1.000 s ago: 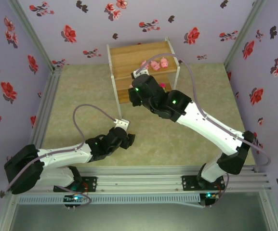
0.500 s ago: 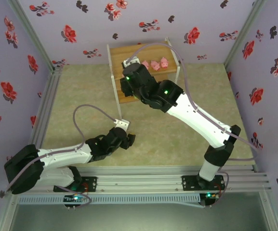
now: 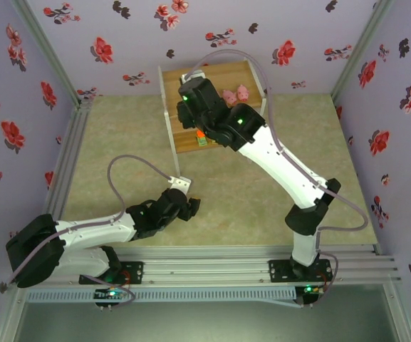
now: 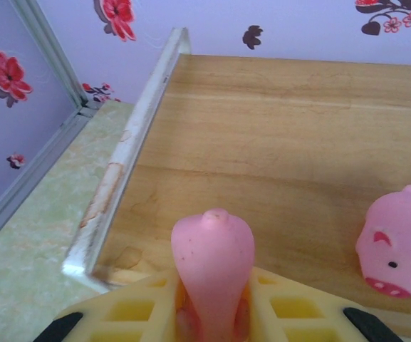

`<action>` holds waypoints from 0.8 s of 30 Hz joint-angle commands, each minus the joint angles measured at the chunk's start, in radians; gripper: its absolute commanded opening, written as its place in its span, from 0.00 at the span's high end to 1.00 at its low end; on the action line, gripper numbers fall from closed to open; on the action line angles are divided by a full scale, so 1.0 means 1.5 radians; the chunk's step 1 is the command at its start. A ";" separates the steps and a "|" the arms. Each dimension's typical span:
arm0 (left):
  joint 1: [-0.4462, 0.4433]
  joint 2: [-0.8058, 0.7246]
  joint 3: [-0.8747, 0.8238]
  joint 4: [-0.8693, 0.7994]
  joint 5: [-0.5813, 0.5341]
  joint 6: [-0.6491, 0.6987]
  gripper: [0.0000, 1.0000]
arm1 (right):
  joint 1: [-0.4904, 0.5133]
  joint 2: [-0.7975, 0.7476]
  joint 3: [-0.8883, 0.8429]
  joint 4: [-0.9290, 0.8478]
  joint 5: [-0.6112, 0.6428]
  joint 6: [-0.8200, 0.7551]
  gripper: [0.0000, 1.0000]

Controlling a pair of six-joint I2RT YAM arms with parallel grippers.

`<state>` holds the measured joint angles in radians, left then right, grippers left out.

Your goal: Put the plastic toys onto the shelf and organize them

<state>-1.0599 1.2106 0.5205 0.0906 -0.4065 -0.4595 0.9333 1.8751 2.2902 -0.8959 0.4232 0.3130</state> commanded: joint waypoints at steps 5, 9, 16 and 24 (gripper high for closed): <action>0.003 -0.010 -0.012 0.011 0.004 0.017 0.36 | -0.026 0.034 0.038 -0.034 -0.007 -0.006 0.74; 0.003 -0.007 -0.010 0.011 0.004 0.017 0.36 | -0.034 0.045 0.046 -0.035 -0.016 -0.006 0.73; 0.003 -0.008 -0.010 0.011 0.004 0.017 0.36 | -0.045 0.075 0.082 -0.052 -0.026 -0.006 0.73; 0.003 -0.004 -0.008 0.011 0.004 0.018 0.36 | -0.049 0.090 0.091 -0.057 -0.033 -0.005 0.72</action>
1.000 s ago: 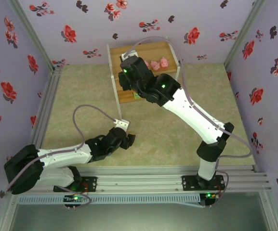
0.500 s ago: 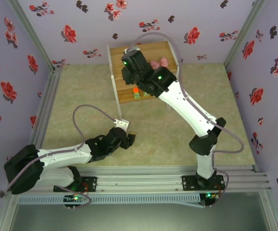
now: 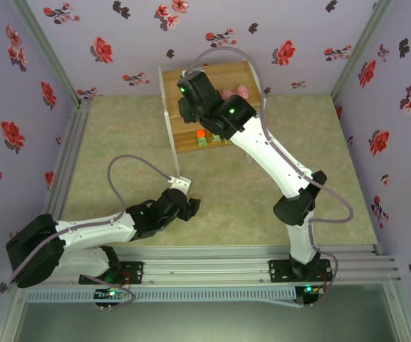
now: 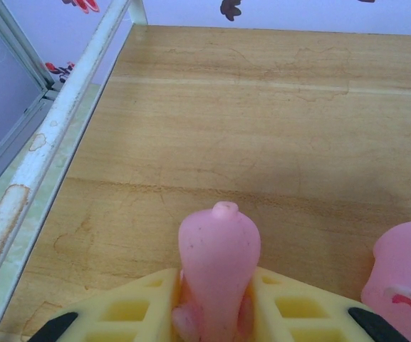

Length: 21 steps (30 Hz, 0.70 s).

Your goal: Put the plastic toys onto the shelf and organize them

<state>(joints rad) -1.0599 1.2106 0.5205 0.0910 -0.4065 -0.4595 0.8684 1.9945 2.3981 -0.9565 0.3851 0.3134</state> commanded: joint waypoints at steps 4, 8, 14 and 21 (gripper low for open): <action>0.003 -0.003 -0.008 0.010 0.004 0.018 0.36 | -0.007 0.016 0.021 -0.018 -0.008 -0.006 0.71; 0.003 -0.004 -0.007 0.010 0.004 0.018 0.36 | -0.009 0.023 0.027 -0.022 -0.010 -0.005 0.69; 0.003 -0.004 -0.009 0.010 0.004 0.017 0.36 | -0.010 0.030 0.036 -0.026 -0.015 -0.007 0.68; 0.003 -0.006 -0.010 0.011 0.003 0.016 0.36 | -0.011 0.037 0.048 -0.033 -0.013 -0.006 0.64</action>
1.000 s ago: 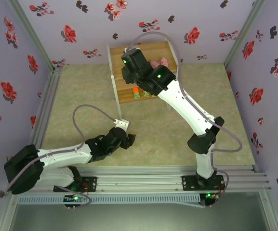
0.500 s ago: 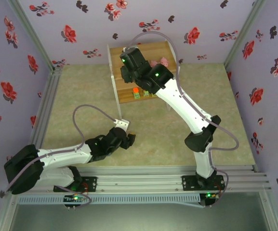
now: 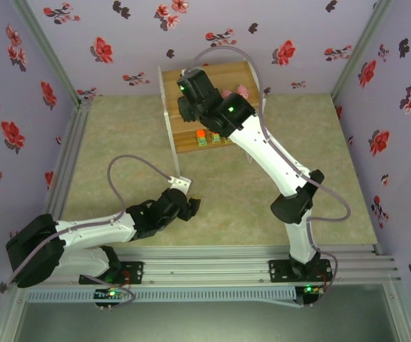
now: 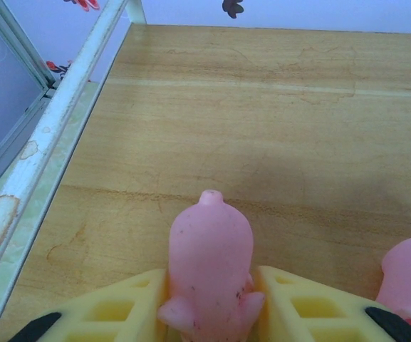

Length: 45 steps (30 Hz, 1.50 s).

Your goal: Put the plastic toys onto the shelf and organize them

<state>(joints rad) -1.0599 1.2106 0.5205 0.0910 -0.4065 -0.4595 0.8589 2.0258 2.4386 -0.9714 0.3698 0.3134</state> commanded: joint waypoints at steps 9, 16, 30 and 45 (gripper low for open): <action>0.003 -0.008 -0.011 0.011 0.003 0.016 0.36 | -0.005 0.017 0.028 -0.027 -0.004 -0.008 0.62; 0.003 -0.007 -0.011 0.011 0.003 0.016 0.36 | -0.005 0.018 0.040 -0.031 -0.003 -0.010 0.59; 0.004 -0.007 -0.011 0.011 0.003 0.016 0.36 | -0.004 0.011 0.070 -0.043 -0.005 -0.014 0.53; 0.003 0.000 -0.003 0.007 0.003 0.018 0.35 | -0.002 -0.011 0.071 -0.053 0.002 -0.021 0.52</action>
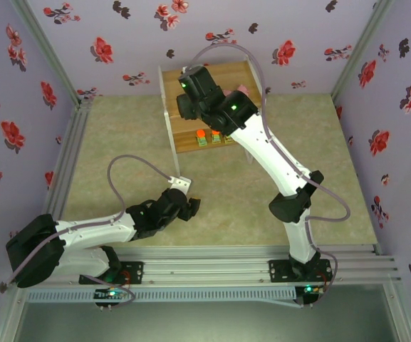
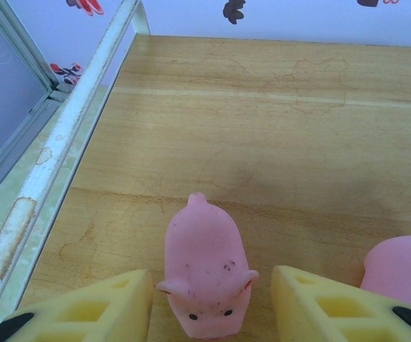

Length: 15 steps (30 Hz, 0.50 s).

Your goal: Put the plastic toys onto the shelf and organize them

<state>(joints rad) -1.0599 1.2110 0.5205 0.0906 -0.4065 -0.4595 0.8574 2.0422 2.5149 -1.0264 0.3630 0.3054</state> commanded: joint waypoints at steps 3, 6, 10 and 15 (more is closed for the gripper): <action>0.003 0.000 -0.002 0.007 0.003 0.018 0.35 | 0.001 -0.027 0.020 -0.018 0.010 -0.018 0.51; 0.004 0.000 -0.001 0.006 0.003 0.017 0.35 | 0.004 -0.033 0.019 -0.021 0.012 -0.019 0.49; 0.003 -0.002 0.000 0.010 0.003 0.017 0.35 | 0.006 -0.046 0.007 -0.020 0.020 -0.022 0.48; 0.003 -0.004 0.017 0.005 0.003 0.018 0.35 | 0.011 -0.078 -0.031 -0.010 0.030 -0.024 0.44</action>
<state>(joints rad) -1.0599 1.2106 0.5205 0.0906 -0.4065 -0.4595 0.8669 1.9892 2.4905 -1.0409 0.3744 0.2893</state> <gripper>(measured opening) 0.645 0.550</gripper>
